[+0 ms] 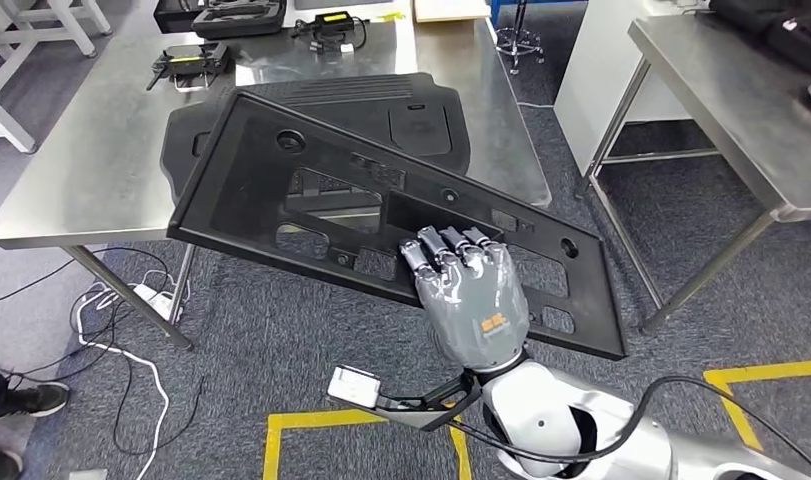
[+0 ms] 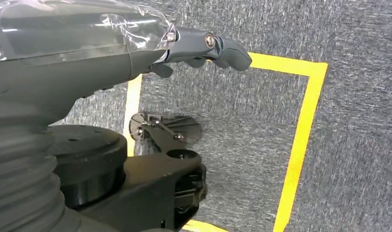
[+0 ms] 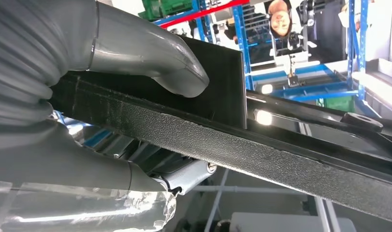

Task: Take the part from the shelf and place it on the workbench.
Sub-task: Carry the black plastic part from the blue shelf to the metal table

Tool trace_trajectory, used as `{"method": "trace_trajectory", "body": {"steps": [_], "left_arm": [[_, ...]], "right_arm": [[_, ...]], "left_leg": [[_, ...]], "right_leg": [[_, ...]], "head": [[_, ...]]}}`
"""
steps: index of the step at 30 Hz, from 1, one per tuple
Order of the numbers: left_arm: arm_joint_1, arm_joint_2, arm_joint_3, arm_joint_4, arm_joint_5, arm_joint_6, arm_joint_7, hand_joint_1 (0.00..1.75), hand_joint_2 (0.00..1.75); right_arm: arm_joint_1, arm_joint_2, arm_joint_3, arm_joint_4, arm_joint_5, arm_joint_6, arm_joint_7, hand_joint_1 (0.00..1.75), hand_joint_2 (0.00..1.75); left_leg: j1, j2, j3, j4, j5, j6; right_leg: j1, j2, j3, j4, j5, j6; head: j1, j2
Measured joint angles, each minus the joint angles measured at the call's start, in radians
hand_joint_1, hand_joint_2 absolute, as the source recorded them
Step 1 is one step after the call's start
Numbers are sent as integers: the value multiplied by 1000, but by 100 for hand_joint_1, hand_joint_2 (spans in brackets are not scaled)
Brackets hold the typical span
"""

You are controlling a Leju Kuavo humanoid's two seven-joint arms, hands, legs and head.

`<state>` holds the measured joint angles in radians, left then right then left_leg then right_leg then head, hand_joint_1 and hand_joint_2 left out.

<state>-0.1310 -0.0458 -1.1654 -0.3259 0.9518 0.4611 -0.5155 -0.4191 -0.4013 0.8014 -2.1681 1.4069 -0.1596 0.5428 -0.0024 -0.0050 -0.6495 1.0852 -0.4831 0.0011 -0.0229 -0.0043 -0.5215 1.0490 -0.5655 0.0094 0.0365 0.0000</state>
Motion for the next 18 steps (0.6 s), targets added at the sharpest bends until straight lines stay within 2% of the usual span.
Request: {"method": "trace_trajectory", "body": {"steps": [2,3,5,6,8,9,10,11,13,14,15,17,18], "left_arm": [[2,0,-1,0,0,0,0,0,175],[2,0,-1,0,0,1,0,0,175],[-2,0,-1,0,0,1,1,0,175],[-5,0,-2,0,0,1,1,0,175],[-7,0,-4,0,0,0,1,0,175],[-6,0,-5,0,0,0,1,0,175],[-5,0,-6,0,0,0,2,0,175],[-5,0,-7,0,0,0,2,0,175],[-6,-1,-7,0,-1,0,3,0,175],[-7,-1,-8,0,-1,0,3,0,175],[-9,-2,-8,0,-1,0,4,0,175],[-9,-4,-9,-1,-1,-1,7,0,175],[-9,-5,-9,-1,-1,-1,8,0,175]], "right_arm": [[2,0,-1,-1,0,-1,1,175,175],[3,0,-4,-2,0,-1,1,175,175],[4,-1,-8,-4,1,-2,2,175,175],[4,0,-11,-5,1,-2,2,175,175],[7,0,-14,-6,2,-2,2,175,175],[10,0,-15,-6,2,-2,2,175,175],[12,0,-16,-6,2,-2,2,175,175],[13,0,-17,-6,2,-1,2,175,175],[14,0,-20,-6,2,-1,2,175,175],[14,0,-22,-6,2,0,2,175,175],[14,0,-24,-6,2,1,2,175,175],[16,0,-27,-8,2,5,2,175,175],[16,0,-28,-9,2,7,2,175,175]], "left_leg": [[-4,1,5,-13,-7,7],[-2,0,16,-20,-1,13],[1,-1,38,-30,-6,25],[2,-1,47,-35,-9,30],[0,-1,57,-36,-18,39],[-2,-2,63,-36,-24,41],[-4,-2,69,-36,-30,42],[-6,-4,78,-36,-37,43],[-9,-6,98,-38,-53,42],[-9,-6,106,-38,-60,40],[-9,-6,110,-39,-65,36],[-8,-5,118,-39,-68,24],[-9,-5,120,-36,-69,18]], "right_leg": [[1,1,11,3,-7,12],[1,1,17,8,-11,18],[1,2,8,46,-23,25],[1,2,-15,89,-39,26],[4,2,-91,200,-82,29],[5,2,-128,242,-94,30],[6,2,-152,256,-87,29],[7,2,-159,235,-58,26],[14,3,-131,122,34,13],[20,4,-117,71,56,6],[25,4,-107,37,62,-1],[31,4,-102,13,55,-13],[28,3,-93,2,62,-18]], "head": [[-1,0],[-1,0],[2,0],[5,0],[13,0],[15,0],[18,0],[19,0],[21,0],[17,0],[16,0],[14,0],[16,0]]}}
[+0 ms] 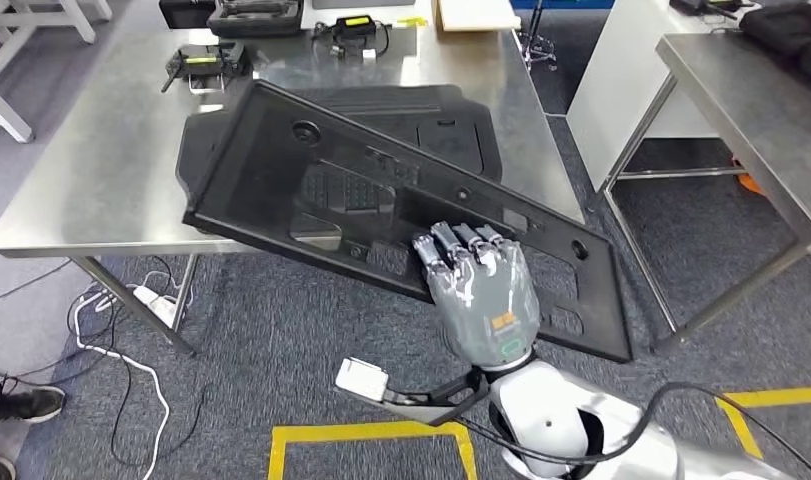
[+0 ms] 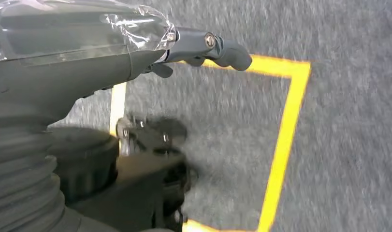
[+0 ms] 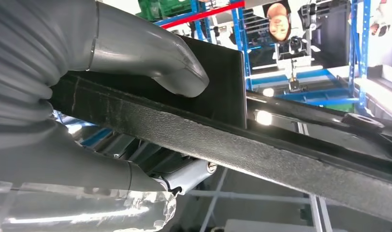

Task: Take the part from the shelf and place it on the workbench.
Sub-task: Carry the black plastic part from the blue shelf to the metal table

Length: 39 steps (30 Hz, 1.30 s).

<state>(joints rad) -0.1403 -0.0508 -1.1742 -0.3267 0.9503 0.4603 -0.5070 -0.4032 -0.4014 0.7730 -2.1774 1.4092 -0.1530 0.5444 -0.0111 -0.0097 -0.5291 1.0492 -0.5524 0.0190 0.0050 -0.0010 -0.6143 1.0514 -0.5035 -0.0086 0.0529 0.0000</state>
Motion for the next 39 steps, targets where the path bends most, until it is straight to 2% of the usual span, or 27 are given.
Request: {"method": "trace_trajectory", "body": {"steps": [2,3,6,7,8,10,11,12,13,14,16,18,19,21,22,23,24,26,27,28,29,32,33,34,37,38,39], "left_arm": [[-1,0,0,0,0,0,0,0,175],[-3,0,0,0,0,0,1,0,175],[-6,0,0,0,0,0,12,0,175],[-5,0,0,-1,0,1,17,0,175],[-4,0,0,-1,0,2,20,0,175],[-4,0,0,-1,0,4,24,0,175],[-4,1,0,-1,0,5,25,0,175],[-4,1,0,-2,0,5,26,0,175],[-3,1,0,-3,0,5,27,0,175],[-2,1,-1,-5,0,5,27,0,175],[-2,1,-1,-7,-3,6,29,0,175],[-9,1,-1,-7,-6,5,31,0,175],[-12,1,-1,-8,-7,5,32,0,175],[-14,1,-1,-8,-8,5,33,0,175],[-13,1,-1,-9,-7,5,33,0,175],[-12,1,-1,-9,-7,5,34,0,175],[-12,1,-1,-9,-7,5,34,0,175],[-12,1,-1,-10,-7,5,34,0,175],[-13,0,-1,-10,-7,5,34,0,175],[-13,0,-1,-10,-7,5,34,0,175],[-13,0,-1,-11,-6,5,35,0,175],[-14,1,-2,-15,-5,4,35,0,175],[-16,2,-2,-15,-5,4,35,0,175],[-17,2,-2,-16,-3,4,34,0,175],[-14,2,-2,-16,0,4,34,0,175],[-13,2,-2,-16,0,4,34,0,175],[-12,2,-2,-16,0,4,34,0,175]], "right_arm": [[-1,0,-2,-2,0,3,0,175,175],[-2,0,-3,-3,0,3,-1,175,175],[-3,0,-4,-4,0,6,-1,175,175],[-3,0,-4,-4,0,7,-1,175,175],[-3,0,-4,-4,0,9,-1,175,175],[-4,0,-4,-4,0,10,-1,175,175],[-4,0,-4,-4,0,10,-1,175,175],[-5,0,-4,-4,0,11,-1,175,175],[-5,0,-4,-4,0,11,-1,175,175],[-6,0,-4,-4,0,11,-1,175,175],[-8,0,-5,-4,0,11,0,175,175],[-10,-1,-8,-5,0,10,1,175,175],[-11,-1,-10,-5,0,9,1,175,175],[-11,-1,-13,-6,0,8,1,175,175],[-11,-1,-14,-6,0,7,2,175,175],[-10,-1,-14,-5,0,7,2,175,175],[-10,-1,-15,-5,0,7,2,175,175],[-9,-1,-17,-5,0,7,2,175,175],[-10,-1,-18,-5,0,6,2,175,175],[-10,-1,-19,-5,0,6,2,175,175],[-9,-1,-20,-4,0,6,2,175,175],[-10,-1,-22,-4,0,2,1,175,175],[-11,-1,-22,-4,0,0,1,175,175],[-12,-1,-22,-4,0,-1,1,175,175],[-13,-1,-23,-3,0,-5,0,175,175],[-12,-1,-23,-2,0,-5,0,175,175],[-12,-1,-23,-2,0,-6,0,175,175]], "left_leg": [[-2,0,-2,33,-10,-11],[-1,1,-20,69,-27,-18],[15,2,-125,229,-87,-37],[21,2,-151,251,-85,-42],[26,2,-161,239,-64,-48],[37,4,-138,126,28,-59],[39,6,-125,72,59,-63],[38,9,-115,35,76,-61],[37,11,-114,21,79,-53],[33,12,-114,24,69,-42],[33,11,-105,23,69,-20],[32,8,-90,18,62,-5],[32,7,-83,16,58,1],[26,7,-70,14,46,9],[23,6,-62,14,39,12],[19,4,-52,14,31,14],[15,2,-40,13,23,15],[10,-1,-15,12,6,14],[9,-3,-7,10,-1,11],[8,-3,-2,8,-8,7],[7,-4,3,9,-11,1],[3,-3,14,32,-18,-15],[4,-2,4,58,-28,-21],[6,-1,-20,102,-45,-26],[16,0,-127,247,-101,-41],[18,0,-148,255,-97,-45],[19,0,-153,231,-71,-46]], "right_leg": [[-10,-2,25,-17,5,-7],[-15,-4,37,-24,4,-8],[-21,-5,58,-28,-12,-7],[-25,-5,66,-28,-20,-4],[-29,-5,76,-28,-28,0],[-38,-4,101,-28,-48,13],[-42,-4,112,-27,-57,20],[-43,-3,118,-26,-66,28],[-41,-3,123,-25,-72,37],[-41,-2,128,-23,-76,43],[-42,-3,135,-17,-81,54],[-44,-3,111,41,-92,59],[-43,-3,79,98,-108,58],[-37,-2,-12,228,-156,55],[-33,-2,-49,267,-169,52],[-28,-2,-71,272,-161,46],[-23,-1,-75,240,-129,38],[-9,-1,-56,123,-34,16],[-2,0,-47,75,-15,7],[3,1,-42,46,-1,1],[6,1,-40,34,0,-4],[-2,1,-12,12,16,-12],[-6,0,-1,6,13,-16],[-8,-1,9,2,10,-18],[-10,-1,28,0,-8,-20],[-10,0,37,0,-16,-19],[-11,0,48,0,-25,-17]], "head": [[-1,0],[-3,0],[-10,0],[-10,0],[-10,0],[-11,0],[-14,0],[-18,0],[-19,0],[-20,0],[-15,0],[-9,0],[-5,0],[5,0],[9,0],[11,0],[13,0],[14,0],[12,0],[12,0],[12,0],[10,0],[6,0],[3,0],[-4,0],[-5,0],[-5,0]]}}
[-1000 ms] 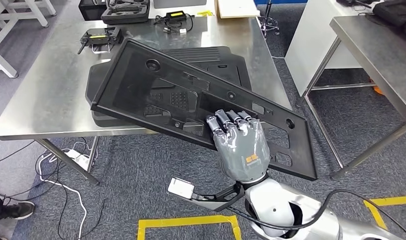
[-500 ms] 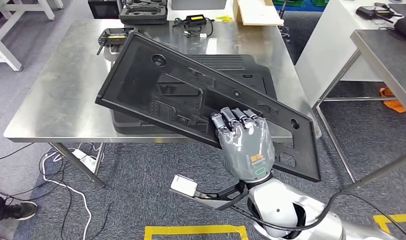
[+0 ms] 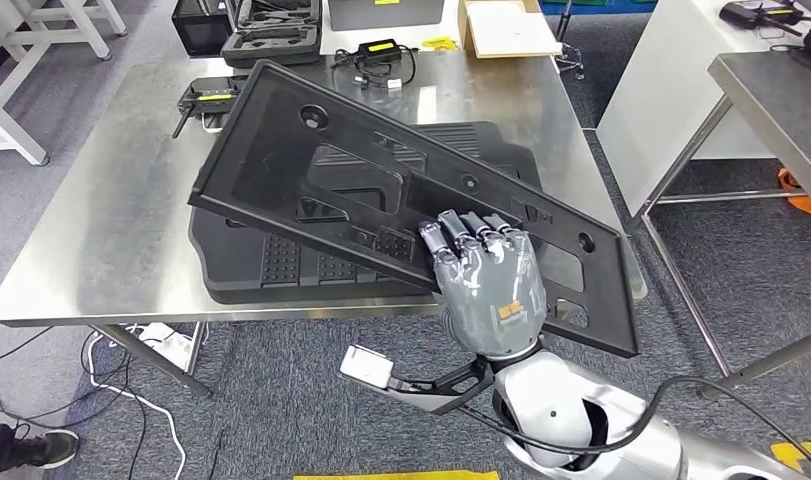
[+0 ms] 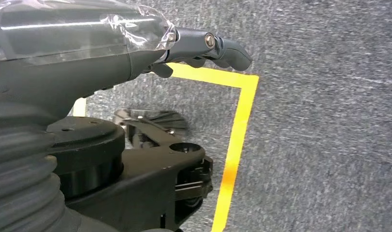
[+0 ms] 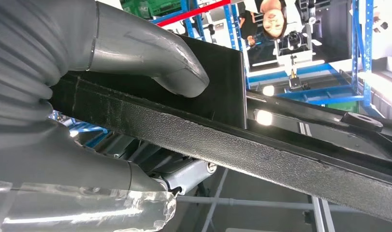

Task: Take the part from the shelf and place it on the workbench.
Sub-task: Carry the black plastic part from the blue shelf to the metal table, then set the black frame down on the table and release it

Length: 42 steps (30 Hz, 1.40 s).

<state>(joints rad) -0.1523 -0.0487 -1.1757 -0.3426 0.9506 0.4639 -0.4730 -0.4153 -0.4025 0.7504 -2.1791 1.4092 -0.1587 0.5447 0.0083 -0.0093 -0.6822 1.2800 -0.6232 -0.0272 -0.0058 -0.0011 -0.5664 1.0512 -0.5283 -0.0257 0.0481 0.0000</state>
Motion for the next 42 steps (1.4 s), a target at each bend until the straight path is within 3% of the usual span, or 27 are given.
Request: {"method": "trace_trajectory", "body": {"steps": [2,4,6,9,11,13,14,15,18,20,22,23,32,37,42], "left_arm": [[1,0,0,0,0,0,0,0,175],[2,1,0,0,-1,0,0,0,175],[4,2,0,0,-1,0,0,0,175],[1,3,0,0,-2,0,0,0,175],[-2,3,0,0,-5,0,0,0,175],[-2,3,0,-1,-6,0,0,0,175],[-1,3,0,-1,-7,0,0,0,175],[-1,3,0,-1,-7,0,0,0,175],[-1,3,0,-1,-7,0,2,0,175],[-1,3,0,-2,-7,0,3,0,175],[-1,4,0,-3,-7,0,4,0,175],[-1,5,0,-3,-7,0,5,0,175],[-5,8,0,-9,0,34,35,0,175],[-4,8,0,-17,-6,50,46,0,175],[-4,8,0,-20,-16,51,47,0,175]], "right_arm": [[0,0,0,0,0,-2,0,175,175],[-1,0,0,1,0,-4,0,175,175],[-2,0,-1,2,0,-5,0,175,175],[-6,0,-5,3,0,-6,0,175,175],[-11,1,-7,3,0,-6,0,175,175],[-12,2,-7,3,0,-6,0,175,175],[-12,2,-8,4,0,-6,0,175,175],[-12,2,-8,4,0,-6,0,175,175],[-12,2,-8,5,0,-5,1,175,175],[-12,2,-9,8,0,-4,1,175,175],[-13,1,-10,9,-1,-3,2,175,175],[-13,1,-11,9,-1,-3,2,175,175],[-15,1,-16,9,-1,-3,2,175,175],[-20,1,-18,9,-1,-3,2,175,175],[-28,1,-18,9,-1,-1,2,175,175]], "left_leg": [[1,1,20,-111,94,3],[-4,3,32,-191,143,12],[-9,5,35,-207,139,26],[-5,3,69,-225,138,47],[-2,3,89,-235,130,56],[-1,2,102,-237,118,59],[-1,1,111,-237,110,58],[1,0,122,-237,101,56],[5,-2,158,-237,70,43],[3,-2,167,-237,58,32],[-1,-1,170,-237,51,27],[-2,-1,173,-239,49,27],[-3,-1,196,-264,51,26],[-2,0,208,-280,43,15],[-3,0,213,-280,43,14]], "right_leg": [[-1,-1,26,-1,-20,5],[-1,-1,41,-1,-36,12],[-1,0,50,3,-43,23],[-2,0,50,40,-54,37],[-5,1,-6,137,-86,45],[-7,1,-87,240,-123,52],[-8,1,-115,259,-123,54],[-9,0,-127,245,-103,55],[-9,0,-105,85,28,56],[-5,-1,-100,32,63,44],[-4,0,-101,28,65,31],[-5,0,-100,27,66,29],[-5,1,-89,26,48,21],[-3,-1,-83,26,46,17],[-4,-1,-76,24,47,16]], "head": [[-1,0],[-4,0],[-4,0],[0,0],[5,0],[10,0],[12,0],[13,0],[16,0],[17,0],[17,0],[15,0],[8,0],[9,0],[9,0]]}}
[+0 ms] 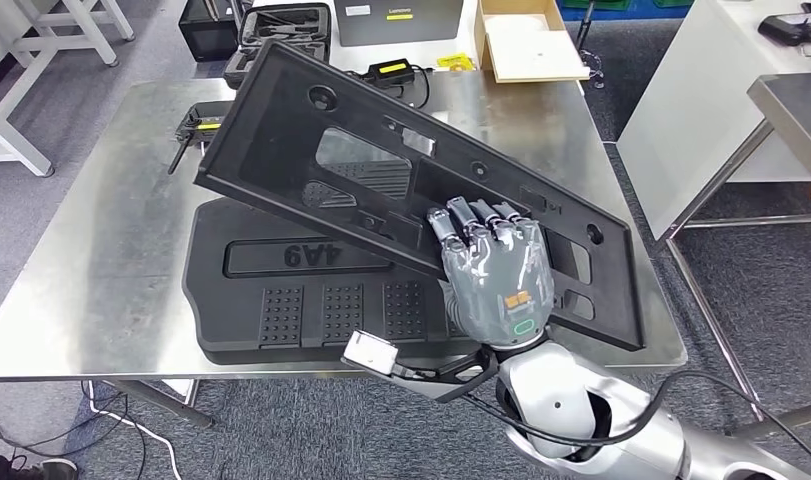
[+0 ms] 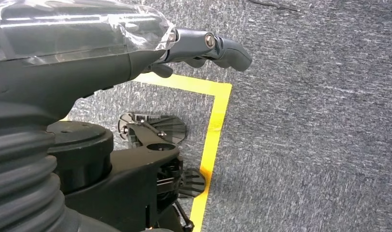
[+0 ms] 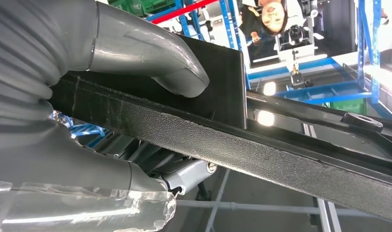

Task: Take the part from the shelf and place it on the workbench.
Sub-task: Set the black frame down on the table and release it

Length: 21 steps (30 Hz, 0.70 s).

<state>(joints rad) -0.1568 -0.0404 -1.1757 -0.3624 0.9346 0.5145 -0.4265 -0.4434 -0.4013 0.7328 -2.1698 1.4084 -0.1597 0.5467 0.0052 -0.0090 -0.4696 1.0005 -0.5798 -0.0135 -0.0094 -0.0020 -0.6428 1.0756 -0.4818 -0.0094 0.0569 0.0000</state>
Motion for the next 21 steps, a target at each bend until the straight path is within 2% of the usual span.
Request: {"method": "trace_trajectory", "body": {"steps": [21], "left_arm": [[0,0,0,-7,-4,-9,0,0,175]], "right_arm": [[-36,1,0,4,-2,8,-1,175,175]], "left_leg": [[0,0,5,0,1,-1]], "right_leg": [[0,0,12,-12,3,3]], "head": [[0,0]]}}
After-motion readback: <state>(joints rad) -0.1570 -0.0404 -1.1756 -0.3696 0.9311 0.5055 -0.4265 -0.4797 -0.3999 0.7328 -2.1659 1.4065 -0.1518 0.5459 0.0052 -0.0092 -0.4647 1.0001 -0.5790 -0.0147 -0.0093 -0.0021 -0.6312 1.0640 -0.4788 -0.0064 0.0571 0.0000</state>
